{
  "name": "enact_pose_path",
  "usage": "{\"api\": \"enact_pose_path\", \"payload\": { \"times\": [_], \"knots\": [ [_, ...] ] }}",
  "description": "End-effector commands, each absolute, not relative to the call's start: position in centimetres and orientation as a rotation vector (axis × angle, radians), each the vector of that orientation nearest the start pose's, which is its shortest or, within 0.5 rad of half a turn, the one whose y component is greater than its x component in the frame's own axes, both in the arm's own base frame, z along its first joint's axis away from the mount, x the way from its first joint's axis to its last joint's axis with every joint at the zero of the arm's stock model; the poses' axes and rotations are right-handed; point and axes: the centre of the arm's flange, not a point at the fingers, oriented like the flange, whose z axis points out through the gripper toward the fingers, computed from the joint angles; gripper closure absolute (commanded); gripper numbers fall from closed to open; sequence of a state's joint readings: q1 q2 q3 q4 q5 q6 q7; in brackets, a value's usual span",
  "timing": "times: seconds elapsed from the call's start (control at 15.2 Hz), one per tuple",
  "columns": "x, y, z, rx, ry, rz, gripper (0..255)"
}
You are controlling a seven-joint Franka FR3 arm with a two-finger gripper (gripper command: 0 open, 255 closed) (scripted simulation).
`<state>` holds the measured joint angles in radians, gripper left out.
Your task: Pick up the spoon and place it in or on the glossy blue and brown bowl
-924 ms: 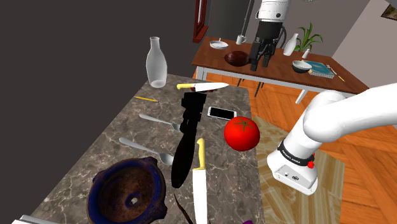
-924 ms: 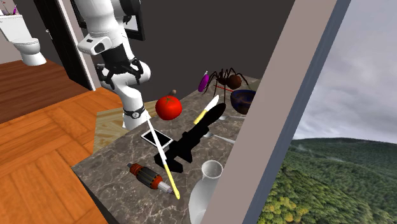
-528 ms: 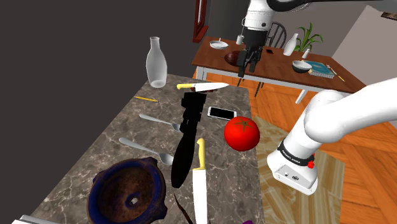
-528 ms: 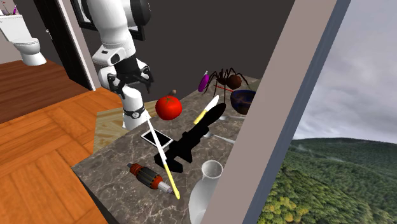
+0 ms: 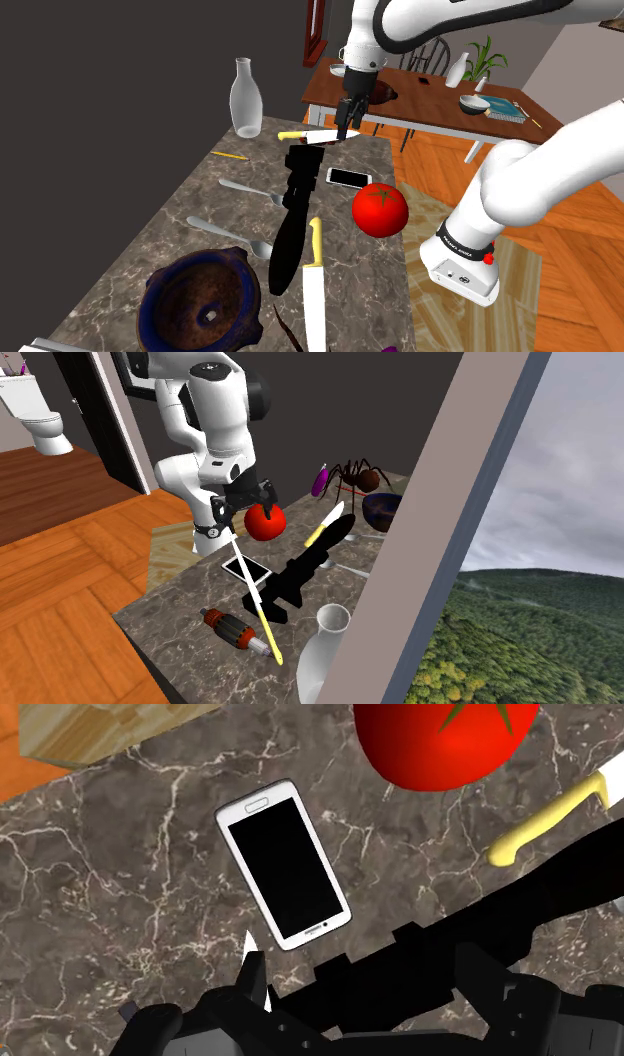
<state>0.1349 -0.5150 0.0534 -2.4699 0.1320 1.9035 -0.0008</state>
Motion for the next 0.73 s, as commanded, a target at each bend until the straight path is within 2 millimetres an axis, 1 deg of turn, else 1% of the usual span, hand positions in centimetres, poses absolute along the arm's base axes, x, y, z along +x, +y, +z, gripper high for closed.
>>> {"api": "enact_pose_path", "payload": {
  "times": [0.0, 0.66],
  "knots": [
    [38.7, 10.2, 45.7, -3.034, -0.27, 0.063, 0],
    [43.6, 20.2, 39.9, -2.984, -0.582, -0.056, 0]
  ]
}}
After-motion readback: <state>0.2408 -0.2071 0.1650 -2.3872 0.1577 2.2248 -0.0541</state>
